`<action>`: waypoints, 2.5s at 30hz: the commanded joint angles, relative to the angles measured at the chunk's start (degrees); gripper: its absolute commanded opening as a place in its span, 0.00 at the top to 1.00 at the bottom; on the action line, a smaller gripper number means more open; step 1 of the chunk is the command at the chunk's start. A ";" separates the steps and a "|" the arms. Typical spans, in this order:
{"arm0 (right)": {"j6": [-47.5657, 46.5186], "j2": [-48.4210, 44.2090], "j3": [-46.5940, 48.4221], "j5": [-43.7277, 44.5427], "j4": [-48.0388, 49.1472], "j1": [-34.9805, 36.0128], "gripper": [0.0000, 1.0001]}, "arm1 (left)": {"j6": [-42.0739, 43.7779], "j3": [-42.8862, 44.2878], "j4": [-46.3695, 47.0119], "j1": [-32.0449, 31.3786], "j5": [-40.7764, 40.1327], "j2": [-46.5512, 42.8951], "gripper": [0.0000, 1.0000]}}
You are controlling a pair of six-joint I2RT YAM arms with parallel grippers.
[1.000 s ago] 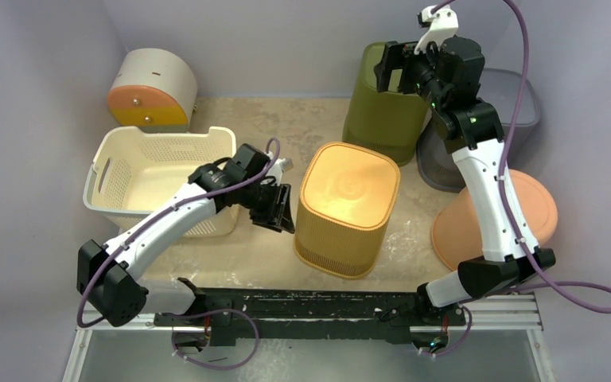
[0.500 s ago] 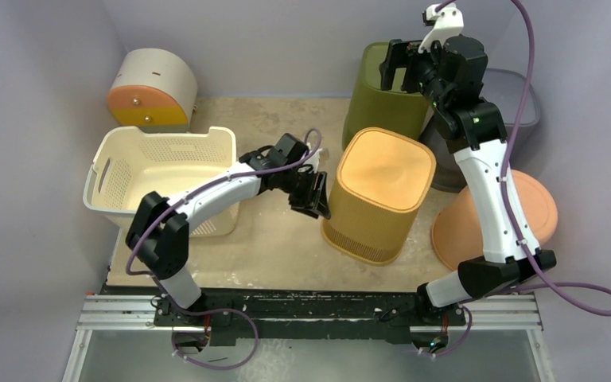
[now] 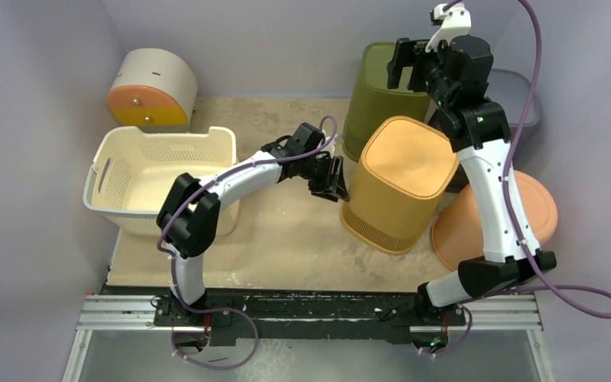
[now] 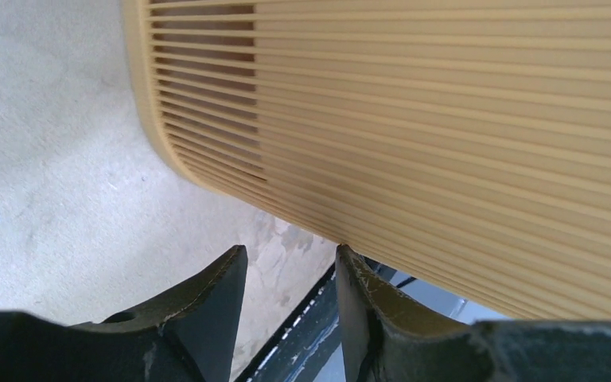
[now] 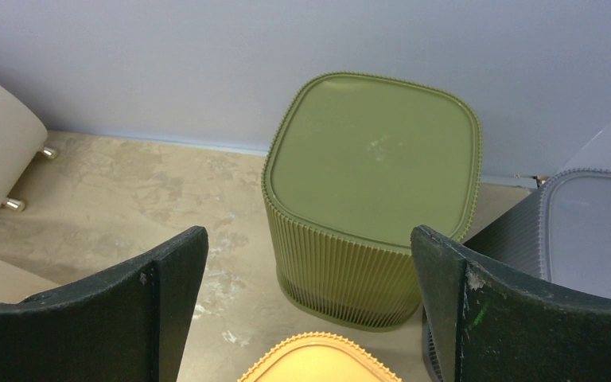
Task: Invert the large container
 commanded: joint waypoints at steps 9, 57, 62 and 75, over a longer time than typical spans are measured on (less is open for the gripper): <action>0.85 -3.63 -4.68 -3.37 4.52 -0.27 0.00 | 15.36 21.30 -27.48 0.40 -29.66 -1.42 0.44; 4.33 -5.43 -10.77 -8.10 5.96 -0.27 0.00 | 23.72 -12.29 -20.54 15.89 -48.43 -27.47 0.54; 4.61 -5.90 -11.62 -8.19 5.98 -0.27 0.00 | 23.16 -13.55 -20.50 15.89 -48.69 -28.07 0.67; 4.79 -6.42 -12.08 -8.17 5.61 -0.27 0.00 | 20.56 -14.56 -19.77 15.87 -53.23 -26.84 1.00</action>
